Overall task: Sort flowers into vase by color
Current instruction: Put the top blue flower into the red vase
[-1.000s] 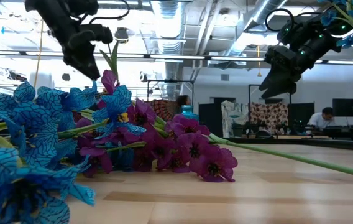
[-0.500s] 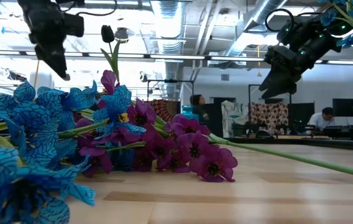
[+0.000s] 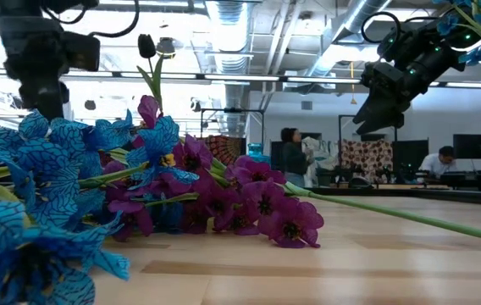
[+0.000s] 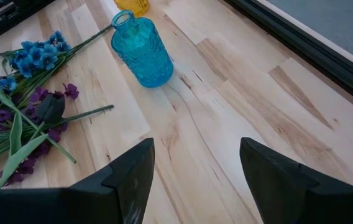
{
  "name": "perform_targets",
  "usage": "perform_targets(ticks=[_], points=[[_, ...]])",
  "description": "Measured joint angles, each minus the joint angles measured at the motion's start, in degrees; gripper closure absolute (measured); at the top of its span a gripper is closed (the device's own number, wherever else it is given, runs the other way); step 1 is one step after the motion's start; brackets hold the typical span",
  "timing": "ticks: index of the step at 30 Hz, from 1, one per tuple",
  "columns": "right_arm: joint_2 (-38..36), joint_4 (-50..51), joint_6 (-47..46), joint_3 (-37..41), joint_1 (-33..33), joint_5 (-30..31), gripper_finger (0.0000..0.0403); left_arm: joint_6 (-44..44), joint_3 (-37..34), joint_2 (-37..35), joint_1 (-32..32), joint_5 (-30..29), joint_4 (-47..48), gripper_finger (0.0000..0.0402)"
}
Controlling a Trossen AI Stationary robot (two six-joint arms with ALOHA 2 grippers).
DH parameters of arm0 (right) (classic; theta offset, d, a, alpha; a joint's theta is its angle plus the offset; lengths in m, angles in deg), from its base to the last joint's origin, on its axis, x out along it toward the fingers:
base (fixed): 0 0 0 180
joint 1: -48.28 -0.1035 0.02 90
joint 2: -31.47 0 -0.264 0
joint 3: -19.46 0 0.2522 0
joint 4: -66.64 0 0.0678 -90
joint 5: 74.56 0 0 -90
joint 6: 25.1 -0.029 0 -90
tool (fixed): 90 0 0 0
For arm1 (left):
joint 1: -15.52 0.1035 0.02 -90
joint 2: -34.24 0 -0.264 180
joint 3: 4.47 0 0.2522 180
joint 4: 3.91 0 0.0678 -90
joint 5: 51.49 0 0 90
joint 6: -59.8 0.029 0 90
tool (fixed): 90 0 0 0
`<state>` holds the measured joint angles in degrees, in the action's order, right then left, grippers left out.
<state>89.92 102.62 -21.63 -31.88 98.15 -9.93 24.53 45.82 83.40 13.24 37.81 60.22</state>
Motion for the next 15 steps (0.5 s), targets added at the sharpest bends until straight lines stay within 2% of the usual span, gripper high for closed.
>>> perform_targets(ticks=[7,15], points=[[0.0,0.0,0.0,0.0,0.0,0.0,0.0138,-6.4,-1.9,4.3,-7.2,0.0,-2.5,0.0184],[0.0,0.0,0.0,0.0,0.0,0.0,0.0138,-8.2,-1.9,12.0,-14.0,-3.0,-7.7,0.0184]])
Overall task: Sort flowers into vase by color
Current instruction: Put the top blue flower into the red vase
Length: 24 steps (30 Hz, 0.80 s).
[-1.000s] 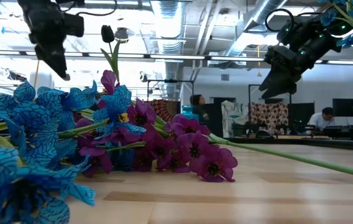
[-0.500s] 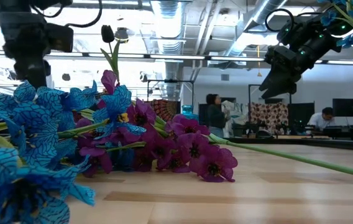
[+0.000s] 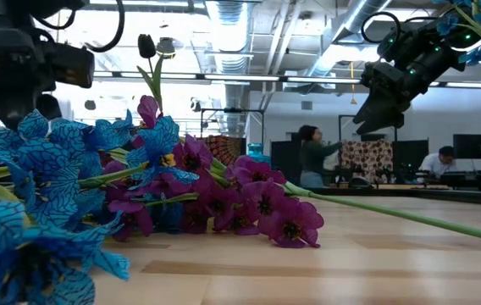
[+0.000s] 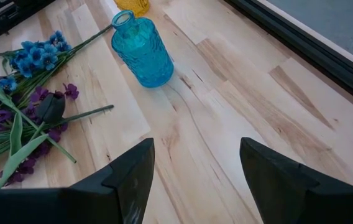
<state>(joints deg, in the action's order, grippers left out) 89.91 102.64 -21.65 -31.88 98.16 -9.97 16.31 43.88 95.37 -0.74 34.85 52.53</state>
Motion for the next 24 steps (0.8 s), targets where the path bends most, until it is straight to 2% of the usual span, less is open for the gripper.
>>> perform_targets(ticks=[9,24], points=[[0.0,0.0,0.0,0.0,0.0,0.0,0.0138,-0.8,0.0,9.0,-3.5,-2.2,-3.1,0.0184],[0.0,0.0,0.0,0.0,0.0,-0.1,0.0138,-2.0,0.5,20.5,-4.2,-3.7,-6.9,0.0187]])
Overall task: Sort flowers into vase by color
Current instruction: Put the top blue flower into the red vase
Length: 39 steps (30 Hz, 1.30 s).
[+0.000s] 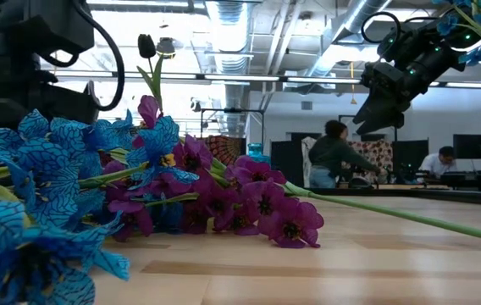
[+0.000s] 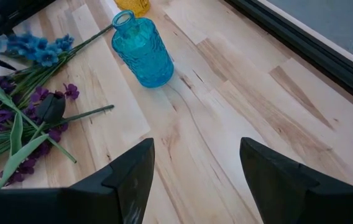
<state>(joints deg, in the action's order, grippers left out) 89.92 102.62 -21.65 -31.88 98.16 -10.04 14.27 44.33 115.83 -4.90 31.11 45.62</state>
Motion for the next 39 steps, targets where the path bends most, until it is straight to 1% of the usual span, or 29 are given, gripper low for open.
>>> perform_targets(ticks=[2,5,14,16,22,26,28,32,39], points=[[0.0,0.0,0.0,0.0,0.0,0.0,0.0138,0.0,0.1,0.4,0.0,0.0,0.1,0.0197],[0.0,0.0,0.0,0.0,0.0,0.0,0.0138,-0.4,0.0,-0.2,0.0,0.1,-0.2,0.0228],[0.0,-0.4,-0.4,-0.5,0.0,-0.1,0.0138,-3.8,-0.3,-3.5,0.0,-0.6,0.6,0.0368],[0.0,-0.4,-0.4,-1.2,0.0,-0.1,0.0138,-3.9,-0.3,-3.9,0.0,-0.6,0.8,0.039],[-0.5,0.1,0.0,-4.5,0.0,-0.2,0.0138,-3.9,-0.3,-6.8,0.0,-0.8,0.9,0.0385],[-2.3,0.2,0.1,-6.7,0.0,-0.2,0.0138,-3.9,-0.3,-10.3,0.0,-1.1,1.6,0.039],[-3.5,0.2,0.1,-7.7,0.0,-0.2,0.0138,-3.9,-0.3,-12.6,0.0,-2.1,2.1,0.0393],[-6.1,0.0,0.1,-8.9,0.0,-0.2,0.0138,-4.3,-0.3,-17.8,0.5,-5.2,2.3,0.0394],[-10.6,-1.5,0.1,-9.2,0.0,-0.1,0.0138,-2.3,-0.3,-27.1,3.3,-13.2,0.2,0.0391]])
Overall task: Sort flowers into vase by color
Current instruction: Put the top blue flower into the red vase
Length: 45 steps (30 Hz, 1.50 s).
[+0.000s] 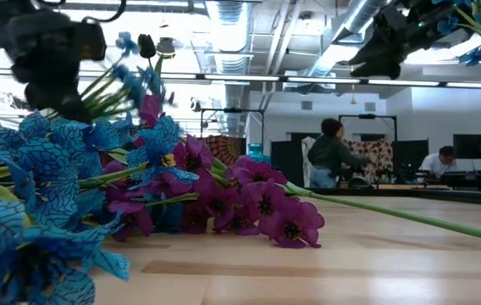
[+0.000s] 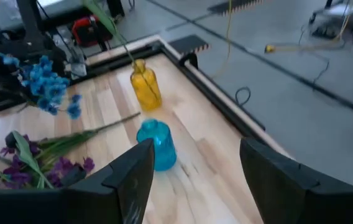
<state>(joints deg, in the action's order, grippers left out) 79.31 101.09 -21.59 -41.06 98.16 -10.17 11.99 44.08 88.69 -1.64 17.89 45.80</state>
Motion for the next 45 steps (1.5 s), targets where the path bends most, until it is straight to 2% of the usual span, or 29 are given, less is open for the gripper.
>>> perform_targets(ticks=[7,16,24,30,37,45], points=[[-5.5,-2.2,0.0,0.0,0.0,0.0,0.0138,8.2,0.0,-5.0,2.2,-4.2,-9.8,0.0391],[-13.6,-4.2,-2.0,0.0,0.0,-0.3,0.0138,18.1,0.1,-2.9,4.5,-4.1,-23.3,0.039],[-18.3,-8.6,-8.9,0.0,-2.2,-11.6,0.0138,24.8,0.1,-0.6,6.9,-3.8,-33.0,0.039],[-20.7,-13.1,-13.7,0.0,-8.2,-16.1,0.0138,28.9,0.1,0.2,8.3,-3.6,-39.5,0.039],[-21.7,-17.4,-15.7,0.0,-18.6,-16.4,0.0138,34.8,0.1,2.6,8.6,-3.7,-49.5,0.039],[-18.4,-18.4,-13.7,0.0,-30.2,-9.3,0.0138,43.4,0.1,9.5,10.6,-2.6,-70.4,0.039]])
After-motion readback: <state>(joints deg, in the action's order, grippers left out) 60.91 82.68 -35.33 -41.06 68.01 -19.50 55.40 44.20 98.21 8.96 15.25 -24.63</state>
